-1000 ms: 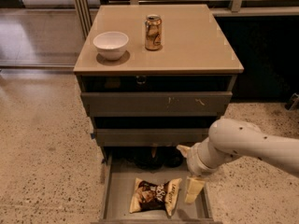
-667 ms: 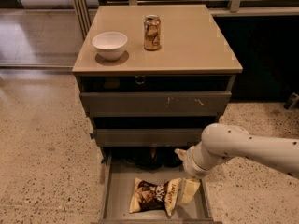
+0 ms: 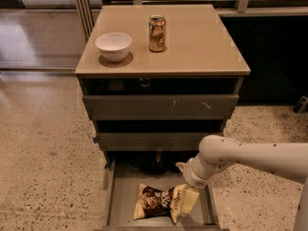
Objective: Pick brown chip bag from bottom drawer and place on counter
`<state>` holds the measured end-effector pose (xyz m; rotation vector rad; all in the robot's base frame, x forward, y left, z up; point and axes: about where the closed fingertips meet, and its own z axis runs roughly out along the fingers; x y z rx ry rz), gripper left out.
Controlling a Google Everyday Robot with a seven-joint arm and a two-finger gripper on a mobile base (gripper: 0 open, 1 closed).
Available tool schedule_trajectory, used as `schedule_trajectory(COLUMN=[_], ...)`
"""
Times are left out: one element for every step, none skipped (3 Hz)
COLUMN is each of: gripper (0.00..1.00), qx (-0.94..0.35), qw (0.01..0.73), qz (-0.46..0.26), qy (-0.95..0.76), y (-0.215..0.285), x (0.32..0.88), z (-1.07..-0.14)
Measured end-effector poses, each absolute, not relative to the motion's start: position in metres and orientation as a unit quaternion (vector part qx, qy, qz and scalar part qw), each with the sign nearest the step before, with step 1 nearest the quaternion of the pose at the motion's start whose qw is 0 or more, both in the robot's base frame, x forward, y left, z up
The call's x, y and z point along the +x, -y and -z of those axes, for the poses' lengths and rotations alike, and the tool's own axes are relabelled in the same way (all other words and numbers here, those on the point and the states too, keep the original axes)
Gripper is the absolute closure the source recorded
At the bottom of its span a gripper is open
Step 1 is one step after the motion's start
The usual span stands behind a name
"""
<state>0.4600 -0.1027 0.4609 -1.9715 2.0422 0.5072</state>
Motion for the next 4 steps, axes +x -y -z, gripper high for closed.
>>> schedule_trajectory(gripper=[0.0,0.0,0.0,0.0], qx=[-0.69,-0.713,-0.733,-0.736], qw=[0.142,0.157,0.161,0.152], qz=[-0.161,-0.132,-0.124,-0.137], qy=[-0.692,-0.671,-0.649,-0.645], y=[0.097,0.088,0.08,0.07], x=[0.453,0.454,0.469,0.489], z=[-0.454,-0.436,-0.398,-0.339])
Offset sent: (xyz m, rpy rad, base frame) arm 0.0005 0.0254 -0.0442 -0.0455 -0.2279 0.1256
